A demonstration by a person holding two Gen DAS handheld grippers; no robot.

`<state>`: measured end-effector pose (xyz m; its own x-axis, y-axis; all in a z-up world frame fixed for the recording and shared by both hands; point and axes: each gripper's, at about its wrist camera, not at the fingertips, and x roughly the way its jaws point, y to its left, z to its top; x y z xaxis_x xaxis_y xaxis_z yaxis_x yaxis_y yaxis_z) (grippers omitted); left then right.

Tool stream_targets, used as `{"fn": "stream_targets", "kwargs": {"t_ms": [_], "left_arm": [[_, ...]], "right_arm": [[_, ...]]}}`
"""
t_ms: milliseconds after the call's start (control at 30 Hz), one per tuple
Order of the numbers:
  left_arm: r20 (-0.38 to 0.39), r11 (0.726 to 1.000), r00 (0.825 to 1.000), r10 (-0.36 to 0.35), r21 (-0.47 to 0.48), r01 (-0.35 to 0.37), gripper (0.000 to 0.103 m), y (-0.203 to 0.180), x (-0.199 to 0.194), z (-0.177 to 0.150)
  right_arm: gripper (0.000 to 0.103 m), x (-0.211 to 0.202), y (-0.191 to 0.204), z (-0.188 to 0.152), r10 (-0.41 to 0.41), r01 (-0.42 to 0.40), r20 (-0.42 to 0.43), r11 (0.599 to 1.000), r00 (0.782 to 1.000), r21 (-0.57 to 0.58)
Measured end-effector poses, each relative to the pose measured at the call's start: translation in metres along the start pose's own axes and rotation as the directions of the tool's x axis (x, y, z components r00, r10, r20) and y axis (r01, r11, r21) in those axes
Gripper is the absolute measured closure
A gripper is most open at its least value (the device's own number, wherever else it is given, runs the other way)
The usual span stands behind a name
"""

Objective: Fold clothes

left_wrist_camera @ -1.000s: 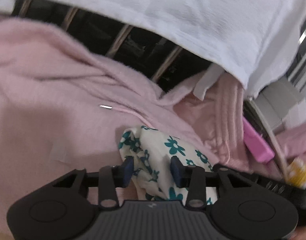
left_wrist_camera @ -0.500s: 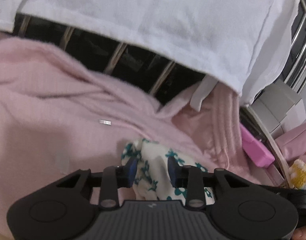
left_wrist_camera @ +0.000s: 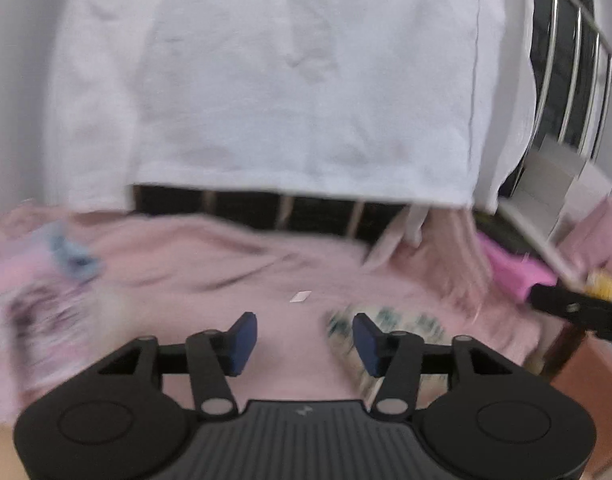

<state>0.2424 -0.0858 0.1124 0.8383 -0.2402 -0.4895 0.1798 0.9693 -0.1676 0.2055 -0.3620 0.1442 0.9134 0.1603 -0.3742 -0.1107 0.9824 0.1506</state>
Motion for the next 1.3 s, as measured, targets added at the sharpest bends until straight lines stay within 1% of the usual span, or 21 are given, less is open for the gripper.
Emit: {"fn": "stream_targets", "kwargs": {"t_ms": [67, 100, 133, 167, 300, 400, 433, 500, 533, 600, 633, 667, 733, 800, 833, 867, 900, 933, 1000, 1067, 1300], "left_arm": [[-0.008, 0.999, 1.000, 0.019, 0.038, -0.018, 0.039, 0.009, -0.033, -0.025], [-0.011, 0.998, 0.999, 0.039, 0.050, -0.039, 0.031, 0.014, -0.046, -0.039], [-0.013, 0.996, 0.998, 0.060, 0.063, -0.059, 0.029, 0.018, -0.059, -0.053], [-0.019, 0.994, 0.997, 0.080, 0.071, -0.079, 0.029, 0.024, -0.072, -0.067], [-0.102, 0.989, 0.984, 0.147, 0.011, -0.147, 0.028, 0.053, -0.117, -0.126], [-0.158, 0.981, 0.969, 0.192, 0.025, -0.190, 0.026, 0.065, -0.136, -0.166], [-0.170, 0.983, 0.968, 0.183, 0.021, -0.182, 0.026, 0.069, -0.141, -0.175], [-0.187, 0.985, 0.968, 0.170, 0.014, -0.170, 0.026, 0.077, -0.149, -0.192], [-0.172, 0.983, 0.968, 0.183, 0.017, -0.183, 0.025, 0.079, -0.153, -0.197], [-0.142, 0.978, 0.968, 0.208, 0.023, -0.206, 0.025, 0.082, -0.160, -0.206], [-0.133, 0.977, 0.968, 0.211, 0.028, -0.209, 0.023, 0.083, -0.163, -0.209], [-0.129, 0.978, 0.969, 0.210, 0.023, -0.209, 0.022, 0.084, -0.164, -0.210], [-0.123, 0.978, 0.971, 0.207, 0.013, -0.207, 0.018, 0.086, -0.167, -0.212], [-0.126, 0.979, 0.971, 0.204, -0.001, -0.206, 0.016, 0.089, -0.166, -0.211], [-0.127, 0.979, 0.971, 0.203, -0.007, -0.205, 0.011, 0.090, -0.166, -0.211], [-0.129, 0.979, 0.971, 0.201, -0.014, -0.205, 0.007, 0.091, -0.165, -0.211], [-0.132, 0.979, 0.971, 0.200, -0.017, -0.204, 0.002, 0.092, -0.165, -0.211], [-0.140, 0.979, 0.970, 0.200, -0.004, -0.203, 0.000, 0.090, -0.163, -0.210], [-0.157, 0.974, 0.961, 0.227, 0.044, -0.223, 0.000, 0.083, -0.157, -0.210], [-0.165, 0.971, 0.957, 0.238, 0.074, -0.228, 0.000, 0.078, -0.154, -0.211], [-0.165, 0.971, 0.957, 0.237, 0.077, -0.227, 0.000, 0.077, -0.154, -0.213]], "right_arm": [[0.056, -0.026, 0.016, -0.012, 0.008, -0.008, -0.007, 1.000, 1.000, -0.013], [0.054, -0.037, 0.023, -0.018, 0.013, -0.013, -0.015, 1.000, 1.000, -0.020], [0.053, -0.048, 0.031, -0.025, 0.019, -0.019, -0.026, 1.000, 0.999, -0.023], [0.048, -0.058, 0.040, -0.037, 0.029, -0.030, -0.046, 0.999, 0.999, -0.017], [0.034, -0.089, 0.072, -0.087, 0.052, -0.051, -0.128, 0.999, 0.990, 0.009], [0.031, -0.100, 0.101, -0.135, 0.034, -0.034, -0.204, 0.999, 0.978, 0.007], [0.031, -0.101, 0.110, -0.150, 0.030, -0.031, -0.223, 1.000, 0.974, 0.000], [0.029, -0.105, 0.126, -0.173, 0.013, -0.014, -0.232, 1.000, 0.973, 0.000], [0.028, -0.107, 0.134, -0.184, 0.005, -0.005, -0.236, 1.000, 0.972, 0.000], [0.017, -0.111, 0.148, -0.205, -0.014, 0.013, -0.247, 1.000, 0.969, -0.003], [0.015, -0.112, 0.152, -0.211, -0.030, 0.028, -0.261, 1.000, 0.965, -0.012], [0.010, -0.113, 0.156, -0.218, -0.047, 0.043, -0.275, 0.999, 0.960, -0.022], [0.006, -0.116, 0.163, -0.227, -0.073, 0.062, -0.289, 0.997, 0.954, -0.049], [0.004, -0.121, 0.169, -0.229, -0.095, 0.077, -0.276, 0.994, 0.957, -0.074], [0.001, -0.120, 0.169, -0.228, -0.104, 0.087, -0.272, 0.993, 0.957, -0.075], [0.001, -0.118, 0.168, -0.228, -0.105, 0.089, -0.283, 0.994, 0.953, -0.068], [0.001, -0.115, 0.168, -0.229, -0.106, 0.091, -0.293, 0.994, 0.950, -0.064], [0.001, -0.113, 0.169, -0.229, -0.117, 0.100, -0.297, 0.992, 0.948, -0.073], [0.001, -0.110, 0.172, -0.229, -0.139, 0.116, -0.303, 0.989, 0.943, -0.091], [0.001, -0.108, 0.173, -0.229, -0.150, 0.126, -0.305, 0.987, 0.940, -0.098], [0.001, -0.108, 0.172, -0.229, -0.152, 0.131, -0.304, 0.987, 0.941, -0.089]]}}
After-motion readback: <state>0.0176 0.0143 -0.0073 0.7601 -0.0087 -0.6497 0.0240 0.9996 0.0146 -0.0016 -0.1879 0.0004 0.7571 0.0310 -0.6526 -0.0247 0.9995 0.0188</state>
